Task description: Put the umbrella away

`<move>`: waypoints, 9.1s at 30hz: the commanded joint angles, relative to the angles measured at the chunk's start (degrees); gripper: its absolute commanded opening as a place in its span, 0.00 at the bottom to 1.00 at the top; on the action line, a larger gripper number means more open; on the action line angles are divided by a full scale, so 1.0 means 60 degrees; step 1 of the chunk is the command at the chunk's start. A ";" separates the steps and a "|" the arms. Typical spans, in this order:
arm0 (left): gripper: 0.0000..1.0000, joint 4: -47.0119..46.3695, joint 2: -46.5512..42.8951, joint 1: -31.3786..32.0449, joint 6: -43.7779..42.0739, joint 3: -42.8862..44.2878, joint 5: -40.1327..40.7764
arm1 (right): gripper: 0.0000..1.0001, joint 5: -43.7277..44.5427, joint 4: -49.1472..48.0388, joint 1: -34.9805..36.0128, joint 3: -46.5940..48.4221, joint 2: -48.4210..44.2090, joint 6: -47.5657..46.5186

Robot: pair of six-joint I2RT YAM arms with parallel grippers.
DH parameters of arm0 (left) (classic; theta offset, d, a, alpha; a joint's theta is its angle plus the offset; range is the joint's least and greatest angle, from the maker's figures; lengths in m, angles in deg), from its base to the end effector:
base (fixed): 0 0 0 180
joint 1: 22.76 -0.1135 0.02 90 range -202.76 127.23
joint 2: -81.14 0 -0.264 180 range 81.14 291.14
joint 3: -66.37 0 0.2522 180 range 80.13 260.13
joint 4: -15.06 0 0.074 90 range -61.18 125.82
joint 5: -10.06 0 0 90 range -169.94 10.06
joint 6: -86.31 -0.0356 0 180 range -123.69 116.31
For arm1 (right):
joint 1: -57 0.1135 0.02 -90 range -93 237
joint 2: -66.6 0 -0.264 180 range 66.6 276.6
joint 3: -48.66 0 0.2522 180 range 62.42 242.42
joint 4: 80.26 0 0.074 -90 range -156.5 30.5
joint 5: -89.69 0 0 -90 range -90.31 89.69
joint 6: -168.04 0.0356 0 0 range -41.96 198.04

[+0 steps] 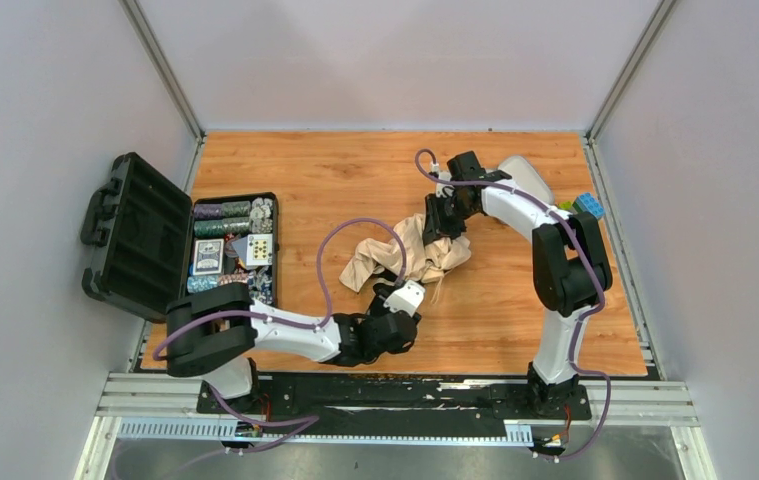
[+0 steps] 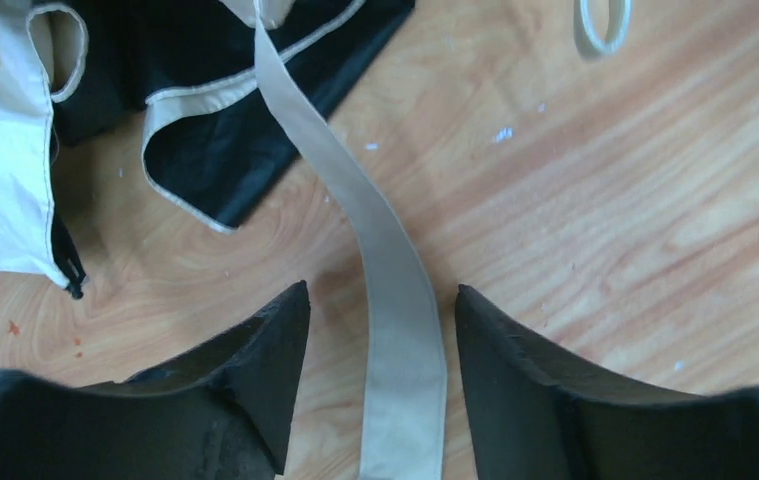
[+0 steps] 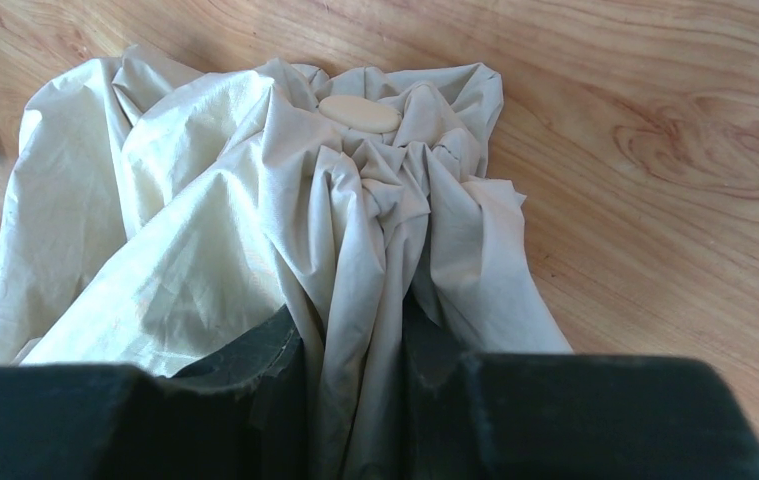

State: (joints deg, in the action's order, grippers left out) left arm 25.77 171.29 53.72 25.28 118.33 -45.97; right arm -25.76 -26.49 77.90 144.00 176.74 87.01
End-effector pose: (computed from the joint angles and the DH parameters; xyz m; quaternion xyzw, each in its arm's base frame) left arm 0.0864 -0.2744 0.1436 0.2669 0.8610 -0.1015 0.4210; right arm 0.3622 0.1547 0.1981 -0.1403 0.9490 0.2559 0.1195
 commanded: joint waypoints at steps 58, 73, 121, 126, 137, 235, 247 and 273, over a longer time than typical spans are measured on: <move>0.00 0.2850 -0.3732 -0.6079 -0.0178 0.1735 -1.1659 | 0.51 -0.3352 -0.8329 0.3796 -0.7361 -0.7001 -1.0313; 0.28 0.2903 -0.4065 -0.6488 -0.0782 0.1455 -1.1720 | 0.00 -0.2307 -0.8812 0.3768 -0.7277 -0.6685 -0.8966; 0.00 0.7191 -0.4013 -0.7421 -0.1174 0.2676 -0.6054 | 0.95 0.4797 -0.4970 0.3071 -0.5884 -0.5829 -0.0015; 0.00 0.7048 -0.4807 -0.7489 -0.1075 0.3089 -0.6778 | 0.97 0.5254 -0.4909 0.3060 -0.5895 -0.5145 0.0006; 0.00 0.5564 -0.6103 -0.7491 -0.2324 0.4114 -0.7038 | 0.98 0.5306 -0.5006 0.2947 -0.5969 -0.5598 0.0712; 0.00 0.6905 -0.9455 -0.7079 0.4273 -0.1431 -0.7997 | 0.05 -0.6160 -0.5910 0.1709 -0.5756 -0.2019 0.1191; 0.00 0.4809 -0.8821 -0.7079 0.4825 -0.3827 -0.8308 | 0.73 -0.2947 -0.3862 0.0281 -0.4642 -0.1570 0.0681; 0.00 0.6763 -0.8735 -0.7079 0.3703 -0.2677 -0.7544 | 0.99 0.2914 -0.5430 0.4076 -0.6406 -0.6261 -0.2900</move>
State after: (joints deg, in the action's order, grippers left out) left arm 61.75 120.14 11.02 49.89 98.57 -93.94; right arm -11.82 -52.06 101.90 108.83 134.80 75.08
